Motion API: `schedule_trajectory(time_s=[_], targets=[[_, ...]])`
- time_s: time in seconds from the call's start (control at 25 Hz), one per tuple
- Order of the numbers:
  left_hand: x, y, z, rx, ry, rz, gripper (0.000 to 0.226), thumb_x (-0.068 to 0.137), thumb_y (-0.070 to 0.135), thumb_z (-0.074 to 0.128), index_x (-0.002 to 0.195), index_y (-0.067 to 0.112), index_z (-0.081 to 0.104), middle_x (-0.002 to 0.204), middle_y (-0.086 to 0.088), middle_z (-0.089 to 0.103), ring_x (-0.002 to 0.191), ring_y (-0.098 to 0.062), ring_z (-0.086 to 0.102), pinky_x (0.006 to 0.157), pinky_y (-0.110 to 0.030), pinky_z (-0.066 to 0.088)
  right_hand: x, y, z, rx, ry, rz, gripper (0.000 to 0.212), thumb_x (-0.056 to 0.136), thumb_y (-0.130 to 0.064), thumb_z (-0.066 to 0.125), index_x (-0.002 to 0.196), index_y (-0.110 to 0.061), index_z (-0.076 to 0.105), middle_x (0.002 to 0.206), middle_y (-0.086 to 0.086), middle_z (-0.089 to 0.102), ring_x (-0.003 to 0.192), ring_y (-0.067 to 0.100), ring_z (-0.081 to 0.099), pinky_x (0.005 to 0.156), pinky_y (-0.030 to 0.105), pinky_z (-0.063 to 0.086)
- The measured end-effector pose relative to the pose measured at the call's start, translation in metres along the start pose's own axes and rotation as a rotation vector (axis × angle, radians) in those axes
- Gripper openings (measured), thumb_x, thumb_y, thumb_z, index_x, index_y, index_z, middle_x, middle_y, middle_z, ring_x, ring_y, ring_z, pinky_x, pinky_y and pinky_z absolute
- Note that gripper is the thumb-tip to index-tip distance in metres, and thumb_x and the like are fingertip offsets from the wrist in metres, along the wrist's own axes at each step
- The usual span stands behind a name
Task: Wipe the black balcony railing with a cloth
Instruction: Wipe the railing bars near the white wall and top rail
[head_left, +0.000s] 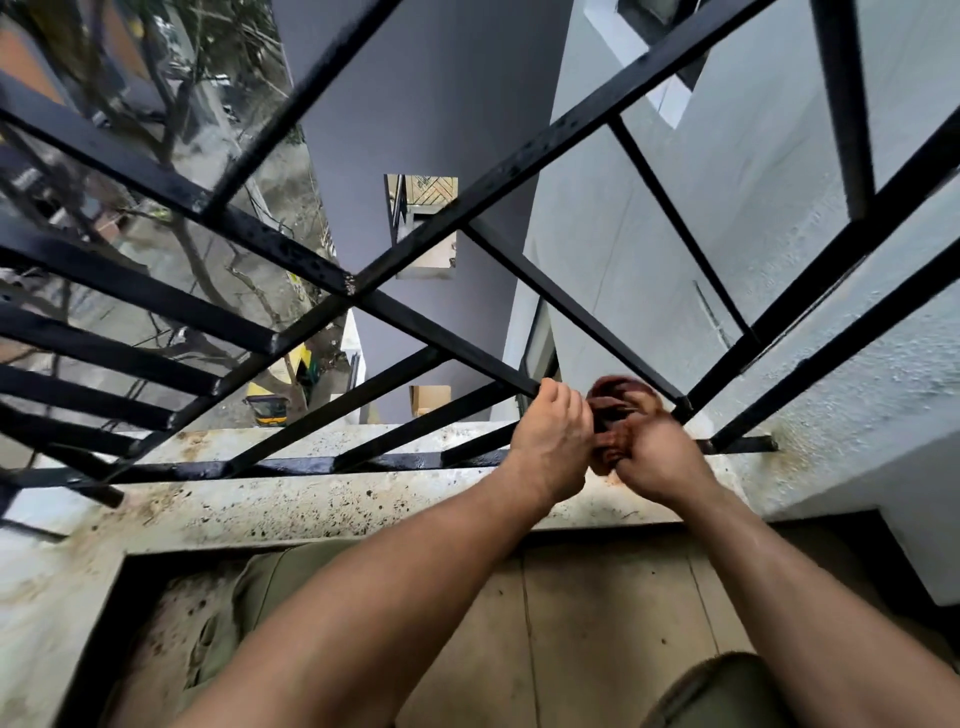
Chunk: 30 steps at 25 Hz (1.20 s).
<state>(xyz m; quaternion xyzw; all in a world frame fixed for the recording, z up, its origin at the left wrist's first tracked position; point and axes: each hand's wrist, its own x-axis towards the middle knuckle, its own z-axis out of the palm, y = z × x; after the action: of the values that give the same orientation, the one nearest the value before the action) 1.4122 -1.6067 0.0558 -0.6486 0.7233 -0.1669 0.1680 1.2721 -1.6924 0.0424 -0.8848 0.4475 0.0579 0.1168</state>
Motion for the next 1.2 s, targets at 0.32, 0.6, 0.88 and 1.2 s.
schedule_trajectory(time_s=[0.32, 0.6, 0.88, 1.2], targets=[[-0.031, -0.062, -0.044, -0.351, 0.060, -0.306, 0.054, 0.094, 0.063, 0.036, 0.084, 0.014, 0.057, 0.077, -0.004, 0.063, 0.067, -0.024, 0.052, 0.075, -0.038, 0.036, -0.009, -0.069, -0.007, 1.078, 0.216, 0.219, 0.033, 0.093, 0.003, 0.043, 0.103, -0.019, 0.065, 0.089, -0.005, 0.072, 0.083, 0.010, 0.070, 0.068, 0.024, 0.058], [-0.064, -0.109, -0.081, -0.537, 0.133, -0.415, 0.018, 0.094, 0.032, 0.049, 0.102, 0.019, 0.059, 0.102, -0.007, 0.070, 0.095, -0.030, 0.066, 0.075, -0.035, 0.036, -0.026, -0.159, -0.051, 1.057, 0.163, -0.020, 0.017, 0.098, -0.014, 0.054, 0.089, -0.025, 0.065, 0.087, -0.004, 0.066, 0.080, 0.006, 0.063, 0.072, 0.025, 0.050], [-0.109, -0.140, -0.086, -0.780, 0.490, -0.491, 0.031, 0.079, 0.024, 0.047, 0.098, 0.012, 0.069, 0.091, -0.011, 0.074, 0.087, -0.034, 0.069, 0.066, -0.035, 0.050, -0.020, -0.197, -0.077, 0.785, 0.016, 0.076, 0.012, 0.098, -0.018, 0.058, 0.091, -0.024, 0.066, 0.099, 0.000, 0.072, 0.094, 0.022, 0.069, 0.086, 0.039, 0.057], [-0.122, -0.195, -0.098, -1.258, 0.778, -0.576, 0.041, 0.086, 0.007, 0.045, 0.123, 0.009, 0.063, 0.114, -0.007, 0.067, 0.106, -0.021, 0.062, 0.095, -0.034, 0.050, -0.009, -0.223, -0.087, 0.647, 0.142, -0.178, 0.028, 0.072, -0.034, 0.040, 0.086, -0.023, 0.062, 0.088, 0.009, 0.066, 0.086, 0.025, 0.065, 0.076, 0.043, 0.056]])
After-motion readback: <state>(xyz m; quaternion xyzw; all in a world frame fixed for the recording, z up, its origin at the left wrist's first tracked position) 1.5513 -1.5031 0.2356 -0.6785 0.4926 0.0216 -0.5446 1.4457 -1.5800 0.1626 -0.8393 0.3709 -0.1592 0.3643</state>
